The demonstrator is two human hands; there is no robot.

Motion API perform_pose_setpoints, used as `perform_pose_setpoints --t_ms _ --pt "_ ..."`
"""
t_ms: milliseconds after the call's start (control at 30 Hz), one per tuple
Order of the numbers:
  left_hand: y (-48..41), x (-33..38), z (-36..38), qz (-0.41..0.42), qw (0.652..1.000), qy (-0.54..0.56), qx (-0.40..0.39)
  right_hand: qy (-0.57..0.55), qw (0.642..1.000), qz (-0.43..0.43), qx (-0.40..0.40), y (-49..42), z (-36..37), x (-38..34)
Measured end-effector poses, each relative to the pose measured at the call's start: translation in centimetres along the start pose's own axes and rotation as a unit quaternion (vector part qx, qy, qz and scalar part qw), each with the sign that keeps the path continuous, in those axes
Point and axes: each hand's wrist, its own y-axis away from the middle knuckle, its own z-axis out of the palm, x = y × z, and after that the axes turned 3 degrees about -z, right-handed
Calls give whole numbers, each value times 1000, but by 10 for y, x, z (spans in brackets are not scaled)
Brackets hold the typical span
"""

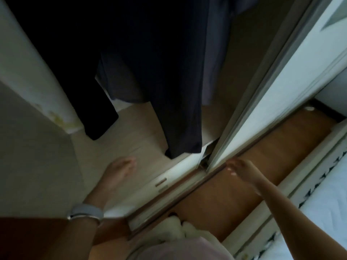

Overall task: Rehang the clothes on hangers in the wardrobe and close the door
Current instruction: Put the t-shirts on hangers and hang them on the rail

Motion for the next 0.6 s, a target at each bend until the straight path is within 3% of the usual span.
perform_pose_setpoints --t_ms 133,233,433,600 --pt "-5 145 -2 223 974 26 -5 -27 984 -172 18 -35 -28 -144" --pt "21 240 -5 362 931 30 19 -30 939 -337 61 -33 -45 -250" --pt "81 365 -19 544 825 122 95 -51 782 -597 173 18 -98 -402" --pt "106 445 -17 629 741 160 173 -82 642 -707 285 41 -149 -489"
